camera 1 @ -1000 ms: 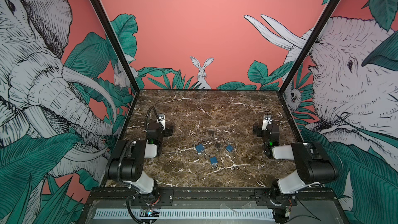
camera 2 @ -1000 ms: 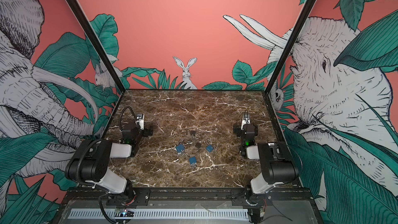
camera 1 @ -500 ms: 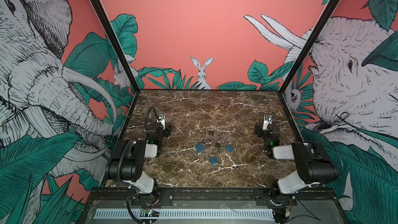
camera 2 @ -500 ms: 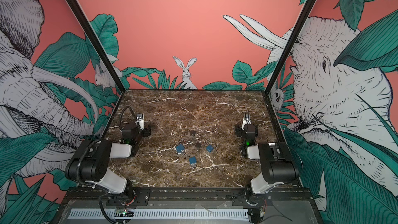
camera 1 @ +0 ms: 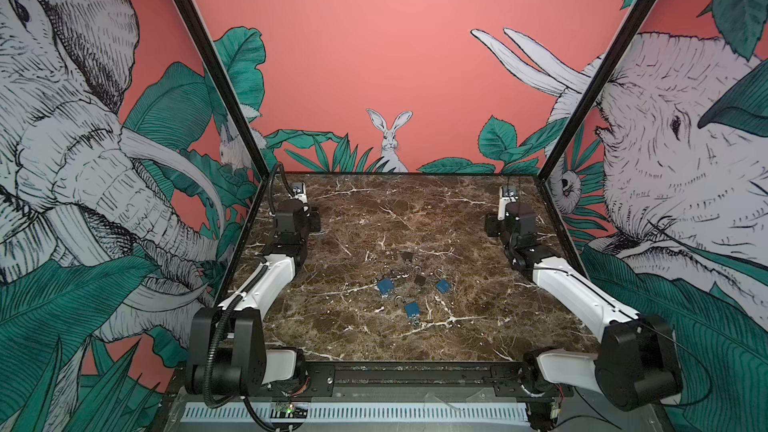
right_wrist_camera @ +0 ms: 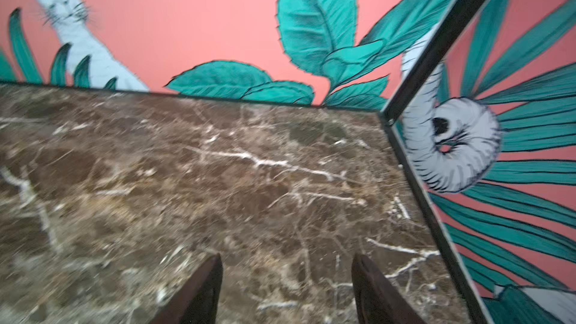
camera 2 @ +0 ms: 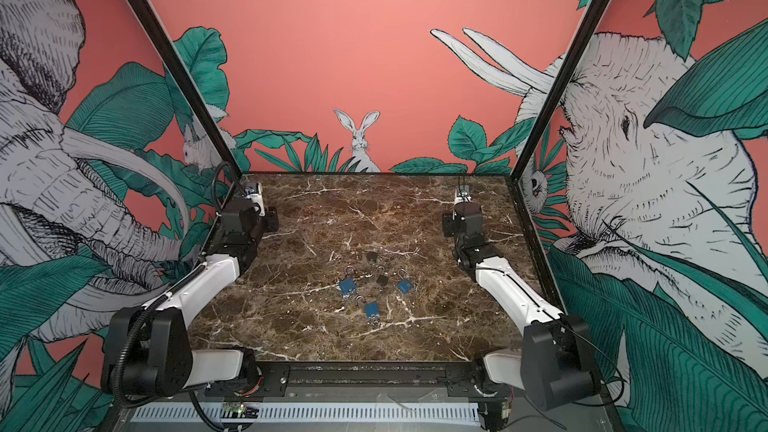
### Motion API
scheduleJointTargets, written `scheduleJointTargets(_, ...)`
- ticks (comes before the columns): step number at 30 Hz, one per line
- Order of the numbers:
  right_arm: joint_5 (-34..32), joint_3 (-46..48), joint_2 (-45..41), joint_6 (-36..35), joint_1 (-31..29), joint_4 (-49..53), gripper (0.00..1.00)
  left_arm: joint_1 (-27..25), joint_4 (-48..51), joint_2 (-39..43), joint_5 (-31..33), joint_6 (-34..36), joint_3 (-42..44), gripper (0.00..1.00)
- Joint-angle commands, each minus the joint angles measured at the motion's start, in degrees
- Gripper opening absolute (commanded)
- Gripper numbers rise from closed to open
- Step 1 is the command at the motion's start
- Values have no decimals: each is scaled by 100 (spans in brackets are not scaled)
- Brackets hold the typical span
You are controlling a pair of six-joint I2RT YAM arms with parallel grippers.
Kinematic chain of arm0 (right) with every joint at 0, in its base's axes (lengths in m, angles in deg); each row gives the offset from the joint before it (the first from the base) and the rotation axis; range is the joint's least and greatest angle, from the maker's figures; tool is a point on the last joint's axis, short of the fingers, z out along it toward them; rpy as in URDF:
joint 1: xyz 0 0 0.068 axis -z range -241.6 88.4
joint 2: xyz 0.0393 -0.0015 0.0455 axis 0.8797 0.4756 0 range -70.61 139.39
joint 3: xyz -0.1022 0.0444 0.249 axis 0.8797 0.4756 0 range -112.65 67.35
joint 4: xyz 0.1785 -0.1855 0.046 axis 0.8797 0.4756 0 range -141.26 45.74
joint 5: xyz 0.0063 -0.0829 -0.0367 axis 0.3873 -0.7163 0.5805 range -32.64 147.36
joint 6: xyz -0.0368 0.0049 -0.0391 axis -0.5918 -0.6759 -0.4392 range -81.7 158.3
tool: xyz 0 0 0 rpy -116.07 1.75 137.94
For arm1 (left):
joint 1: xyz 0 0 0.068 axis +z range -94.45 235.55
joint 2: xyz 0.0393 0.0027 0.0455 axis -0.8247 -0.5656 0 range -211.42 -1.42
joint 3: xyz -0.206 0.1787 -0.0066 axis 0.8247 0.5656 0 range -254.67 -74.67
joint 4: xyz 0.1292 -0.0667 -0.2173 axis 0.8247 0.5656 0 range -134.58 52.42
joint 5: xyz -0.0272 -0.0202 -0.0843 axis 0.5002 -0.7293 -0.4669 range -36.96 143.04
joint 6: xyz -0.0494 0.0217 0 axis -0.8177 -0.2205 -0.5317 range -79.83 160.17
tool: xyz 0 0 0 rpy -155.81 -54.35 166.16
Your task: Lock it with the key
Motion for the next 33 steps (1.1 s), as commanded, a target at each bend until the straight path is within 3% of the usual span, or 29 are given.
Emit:
scheduleJointTargets(1,322,-124,167,115,-492,1582,64,-328,1346,277,-257,-540,-257,54)
scheduleJointTargets(9,1071,-181,498,270,-1277,2360,57,-668,1602,770,-834,-1189,-3,53)
scheduleJointTargets(14,1451,4,639,384,-1599,2442,56,-690,1676,824,-786,-1233,57,52)
scheduleJointTargets(33,1779,-90,1315,399,-2225,2796,52,-703,1733,729,-840,-1269,31,51)
